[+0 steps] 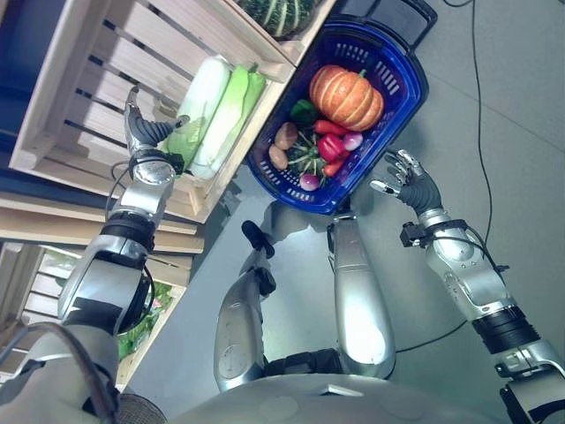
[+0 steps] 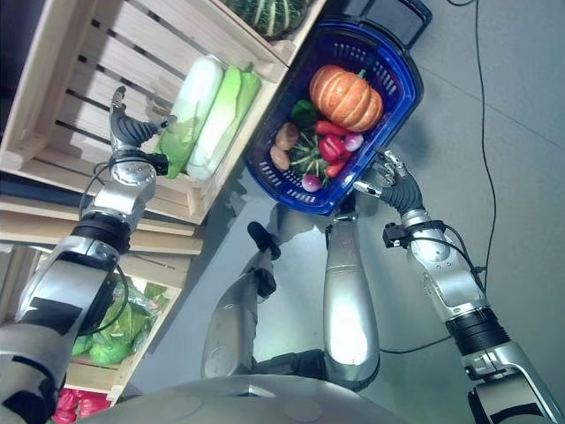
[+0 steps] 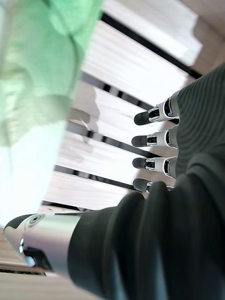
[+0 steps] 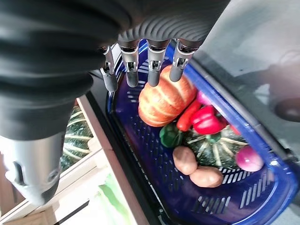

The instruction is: Pick up fruits and vegetables into the basket

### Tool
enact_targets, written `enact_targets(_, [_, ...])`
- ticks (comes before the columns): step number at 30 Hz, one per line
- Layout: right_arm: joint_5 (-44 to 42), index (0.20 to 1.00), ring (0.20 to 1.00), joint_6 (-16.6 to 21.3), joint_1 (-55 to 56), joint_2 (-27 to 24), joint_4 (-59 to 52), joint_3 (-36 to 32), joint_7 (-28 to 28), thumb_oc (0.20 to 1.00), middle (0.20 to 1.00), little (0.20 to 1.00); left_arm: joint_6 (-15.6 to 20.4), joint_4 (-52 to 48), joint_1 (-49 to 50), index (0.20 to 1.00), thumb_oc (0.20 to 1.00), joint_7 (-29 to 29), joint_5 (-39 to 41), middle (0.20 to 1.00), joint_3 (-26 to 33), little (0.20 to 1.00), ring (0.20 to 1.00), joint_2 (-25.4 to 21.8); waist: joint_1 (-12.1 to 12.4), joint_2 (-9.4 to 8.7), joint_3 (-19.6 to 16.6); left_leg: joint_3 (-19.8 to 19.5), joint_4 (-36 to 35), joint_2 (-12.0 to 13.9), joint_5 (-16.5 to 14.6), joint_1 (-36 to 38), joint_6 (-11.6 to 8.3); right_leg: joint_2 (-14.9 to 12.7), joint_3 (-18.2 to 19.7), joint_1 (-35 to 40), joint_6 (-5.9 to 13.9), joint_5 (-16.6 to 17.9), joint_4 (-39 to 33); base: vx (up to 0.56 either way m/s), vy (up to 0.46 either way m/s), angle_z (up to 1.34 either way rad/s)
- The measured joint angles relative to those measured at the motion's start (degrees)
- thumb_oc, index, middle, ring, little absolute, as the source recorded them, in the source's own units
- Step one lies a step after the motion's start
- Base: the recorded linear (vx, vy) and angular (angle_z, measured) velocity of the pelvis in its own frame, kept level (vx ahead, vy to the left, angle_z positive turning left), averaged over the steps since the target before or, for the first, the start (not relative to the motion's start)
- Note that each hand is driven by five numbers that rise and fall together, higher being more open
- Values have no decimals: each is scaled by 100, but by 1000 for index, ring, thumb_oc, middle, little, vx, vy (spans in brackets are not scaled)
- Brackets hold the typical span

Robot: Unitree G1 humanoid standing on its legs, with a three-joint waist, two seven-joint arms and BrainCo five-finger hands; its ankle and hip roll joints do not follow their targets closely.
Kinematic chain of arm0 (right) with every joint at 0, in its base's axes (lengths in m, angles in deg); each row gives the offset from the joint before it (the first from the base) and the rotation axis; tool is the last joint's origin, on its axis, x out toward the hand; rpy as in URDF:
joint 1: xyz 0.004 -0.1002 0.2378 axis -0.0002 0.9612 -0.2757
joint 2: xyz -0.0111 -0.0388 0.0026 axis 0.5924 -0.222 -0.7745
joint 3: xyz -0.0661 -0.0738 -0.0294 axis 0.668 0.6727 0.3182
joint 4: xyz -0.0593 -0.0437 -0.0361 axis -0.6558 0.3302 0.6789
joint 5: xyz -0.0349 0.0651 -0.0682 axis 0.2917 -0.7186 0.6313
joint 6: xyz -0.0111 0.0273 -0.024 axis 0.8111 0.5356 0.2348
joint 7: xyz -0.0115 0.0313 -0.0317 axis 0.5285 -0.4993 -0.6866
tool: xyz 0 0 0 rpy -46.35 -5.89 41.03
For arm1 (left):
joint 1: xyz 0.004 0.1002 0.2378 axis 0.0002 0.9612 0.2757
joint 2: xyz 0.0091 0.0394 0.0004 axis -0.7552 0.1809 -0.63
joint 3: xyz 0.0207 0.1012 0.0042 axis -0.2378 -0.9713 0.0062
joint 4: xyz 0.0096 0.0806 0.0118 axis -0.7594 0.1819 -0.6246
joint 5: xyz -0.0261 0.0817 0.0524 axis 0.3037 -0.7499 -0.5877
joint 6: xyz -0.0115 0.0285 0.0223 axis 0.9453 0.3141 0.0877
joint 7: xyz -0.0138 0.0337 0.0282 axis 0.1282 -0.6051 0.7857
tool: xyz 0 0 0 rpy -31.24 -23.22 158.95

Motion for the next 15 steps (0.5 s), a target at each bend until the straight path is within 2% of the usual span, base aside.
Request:
enact_targets(4, [-30,1000,1000,-60,-51,-15,-186,2,-43,1000,1000,1000,-79,89,-151,1000,1000,-154,174,1000,11,1000,1000,-20,-58,0,0,48,28,2,-18,-87,-14,14,41,-125,-13,2,26,66,46,-6])
enact_targets(8, [-35,1000,1000,-268,-54,-13,-226,19,-138,1000,1000,1000,-373,329,-242,1000,1000,-521,373,1000,-43,1000,1000,-61,-74,-7,3,55,287,26,-207,-200,-34,24,140,-228,-20,-67,117,57,44,-8])
enact_targets(15, [-43,1000,1000,-369,-74,-15,-226,11,-143,1000,1000,1000,-703,496,-279,1000,1000,-1037,376,1000,-109,1000,1000,-69,-134,-10,2,57,303,28,-234,-336,-31,30,149,-355,-49,-46,137,13,15,-1])
